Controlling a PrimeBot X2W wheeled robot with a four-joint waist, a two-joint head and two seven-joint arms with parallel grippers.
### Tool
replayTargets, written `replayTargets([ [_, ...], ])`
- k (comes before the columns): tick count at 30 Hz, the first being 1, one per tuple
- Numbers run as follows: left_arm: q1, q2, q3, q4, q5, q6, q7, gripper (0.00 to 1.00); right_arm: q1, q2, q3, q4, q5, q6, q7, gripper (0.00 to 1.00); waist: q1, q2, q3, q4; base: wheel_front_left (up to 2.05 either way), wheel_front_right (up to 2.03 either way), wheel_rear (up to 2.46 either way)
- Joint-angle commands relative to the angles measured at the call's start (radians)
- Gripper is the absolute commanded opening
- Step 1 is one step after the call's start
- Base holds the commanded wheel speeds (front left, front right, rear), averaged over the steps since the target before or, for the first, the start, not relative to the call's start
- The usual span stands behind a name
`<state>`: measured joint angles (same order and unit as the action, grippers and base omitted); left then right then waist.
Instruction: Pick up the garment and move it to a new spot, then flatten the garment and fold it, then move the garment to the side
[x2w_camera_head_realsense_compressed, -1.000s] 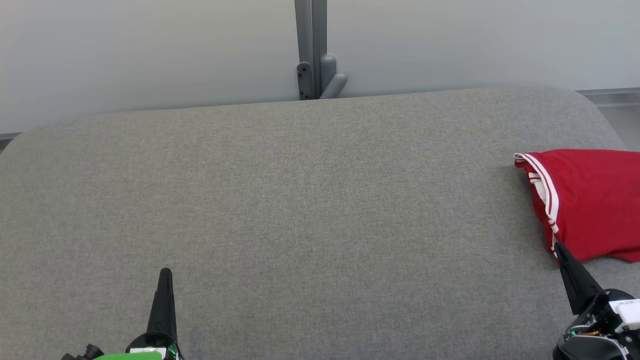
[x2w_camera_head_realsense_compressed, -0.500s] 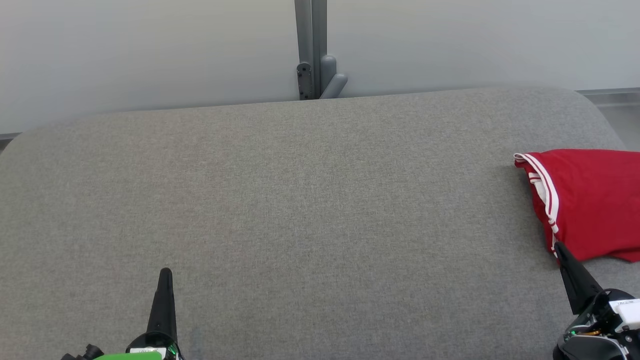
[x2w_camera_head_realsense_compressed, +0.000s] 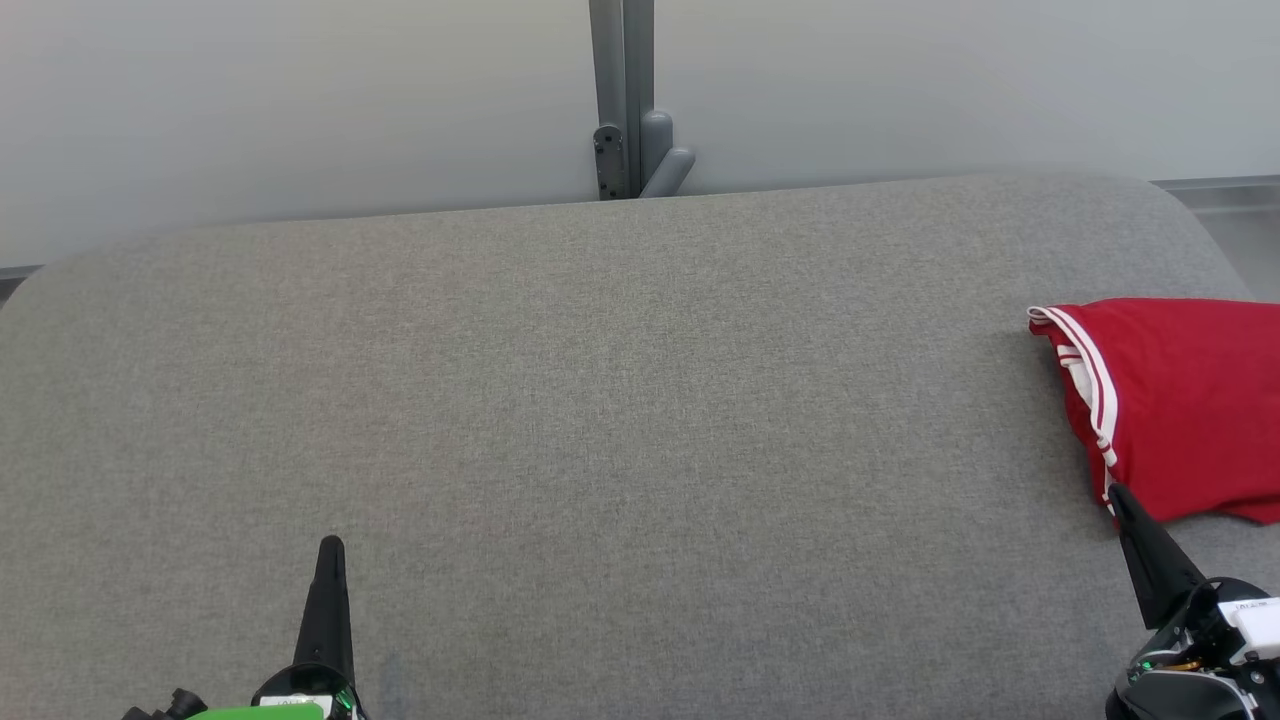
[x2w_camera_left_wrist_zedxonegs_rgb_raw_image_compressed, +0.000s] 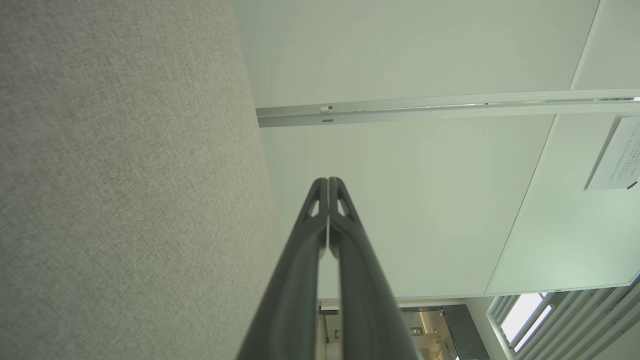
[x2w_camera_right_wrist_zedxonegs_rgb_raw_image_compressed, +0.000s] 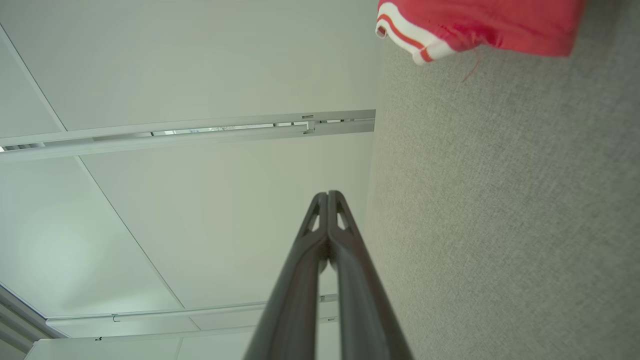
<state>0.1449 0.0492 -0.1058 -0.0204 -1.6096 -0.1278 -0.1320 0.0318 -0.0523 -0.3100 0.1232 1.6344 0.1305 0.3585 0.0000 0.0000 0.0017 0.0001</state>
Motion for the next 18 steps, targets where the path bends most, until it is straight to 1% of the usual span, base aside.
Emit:
replayTargets([
  [1, 0.010, 0.000, 0.003, -0.002, 0.001, -0.007, 0.004, 0.00, -0.009, 0.000, -0.002, 0.001, -0.004, 0.000, 0.003, 0.00, 0.0000, 0.0000, 0.000, 0.000, 0.00, 0.00, 0.00],
  [18, 0.010, 0.000, 0.003, -0.002, 0.001, -0.007, 0.004, 0.00, -0.009, 0.000, -0.003, 0.001, -0.005, 0.000, 0.003, 0.00, 0.0000, 0.0000, 0.000, 0.000, 0.00, 0.00, 0.00],
])
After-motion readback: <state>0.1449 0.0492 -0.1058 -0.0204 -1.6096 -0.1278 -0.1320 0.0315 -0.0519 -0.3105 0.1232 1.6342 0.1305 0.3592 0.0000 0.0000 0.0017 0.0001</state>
